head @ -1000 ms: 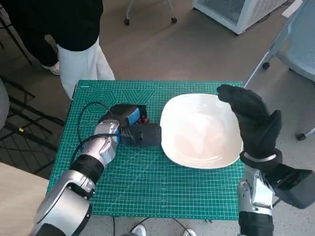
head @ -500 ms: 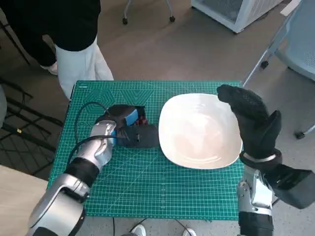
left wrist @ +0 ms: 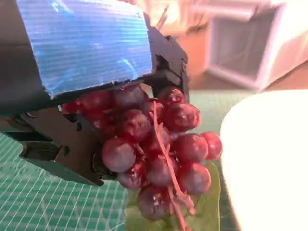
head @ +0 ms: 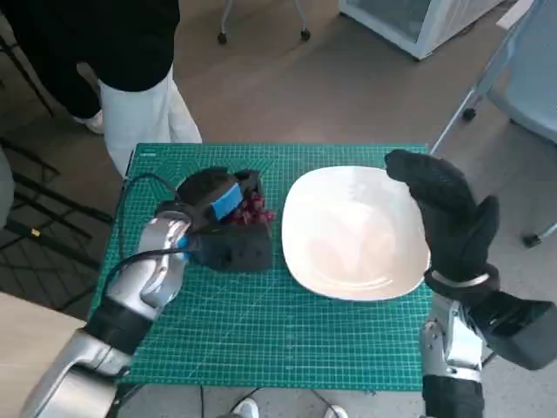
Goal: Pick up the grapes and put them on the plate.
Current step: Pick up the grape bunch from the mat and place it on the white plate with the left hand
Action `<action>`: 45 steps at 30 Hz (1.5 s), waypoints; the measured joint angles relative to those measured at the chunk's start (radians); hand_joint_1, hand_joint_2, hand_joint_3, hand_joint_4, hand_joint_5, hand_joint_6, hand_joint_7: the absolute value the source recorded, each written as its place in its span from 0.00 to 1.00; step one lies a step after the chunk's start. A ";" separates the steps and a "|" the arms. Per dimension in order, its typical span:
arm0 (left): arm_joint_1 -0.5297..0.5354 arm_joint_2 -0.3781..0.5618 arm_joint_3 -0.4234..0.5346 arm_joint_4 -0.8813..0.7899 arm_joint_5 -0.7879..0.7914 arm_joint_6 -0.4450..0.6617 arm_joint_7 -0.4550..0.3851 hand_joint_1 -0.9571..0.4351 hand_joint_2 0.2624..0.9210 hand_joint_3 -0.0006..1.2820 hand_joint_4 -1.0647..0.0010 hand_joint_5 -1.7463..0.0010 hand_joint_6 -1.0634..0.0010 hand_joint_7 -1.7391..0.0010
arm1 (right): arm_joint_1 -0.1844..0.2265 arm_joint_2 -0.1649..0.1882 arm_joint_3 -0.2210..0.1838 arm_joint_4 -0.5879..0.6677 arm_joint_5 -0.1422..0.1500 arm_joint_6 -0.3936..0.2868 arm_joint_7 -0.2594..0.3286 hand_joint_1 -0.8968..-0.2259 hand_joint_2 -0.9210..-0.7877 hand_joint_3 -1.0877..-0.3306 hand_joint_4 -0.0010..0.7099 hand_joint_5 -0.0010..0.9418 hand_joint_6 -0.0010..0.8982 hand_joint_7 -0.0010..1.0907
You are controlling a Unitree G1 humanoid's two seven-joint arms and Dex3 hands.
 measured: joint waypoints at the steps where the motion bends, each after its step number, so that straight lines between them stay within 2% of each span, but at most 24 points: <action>1: 0.010 0.005 0.009 -0.035 0.001 0.001 -0.001 0.69 1.00 0.14 0.43 0.26 0.57 0.26 | 0.000 0.000 0.000 0.001 0.000 0.000 0.000 0.57 0.00 0.63 0.38 0.00 0.00 0.45; 6: 0.048 0.031 0.058 -0.188 0.010 -0.010 0.002 0.69 1.00 0.13 0.41 0.27 0.56 0.28 | -0.001 0.001 -0.004 0.007 0.000 -0.001 -0.001 0.58 0.00 0.63 0.38 0.00 0.00 0.45; 14: 0.065 0.036 0.098 -0.256 0.025 -0.029 0.023 0.69 1.00 0.12 0.40 0.26 0.52 0.32 | -0.002 0.001 -0.008 0.014 0.000 -0.005 -0.003 0.58 0.00 0.63 0.38 0.00 0.01 0.45; 30: 0.061 -0.065 0.023 -0.229 0.106 0.000 0.008 0.69 1.00 0.12 0.40 0.25 0.53 0.31 | -0.015 0.000 -0.022 0.031 0.001 -0.007 -0.003 0.58 0.00 0.63 0.39 0.01 0.02 0.46; 33: 0.020 -0.095 -0.003 -0.179 0.121 0.002 -0.007 0.69 1.00 0.14 0.44 0.25 0.54 0.28 | -0.014 -0.006 -0.027 0.030 0.003 -0.009 -0.003 0.57 0.00 0.64 0.39 0.01 0.03 0.46; 37: -0.095 -0.171 -0.066 -0.036 0.136 0.000 -0.047 0.69 1.00 0.15 0.46 0.26 0.55 0.25 | -0.013 -0.009 -0.030 0.017 0.006 -0.009 -0.002 0.57 0.00 0.66 0.40 0.01 0.03 0.46; 45: -0.248 -0.300 -0.128 0.150 0.126 -0.056 -0.060 0.69 1.00 0.15 0.46 0.19 0.53 0.33 | -0.004 -0.017 -0.044 0.003 0.012 -0.011 0.000 0.55 0.00 0.67 0.40 0.01 0.07 0.41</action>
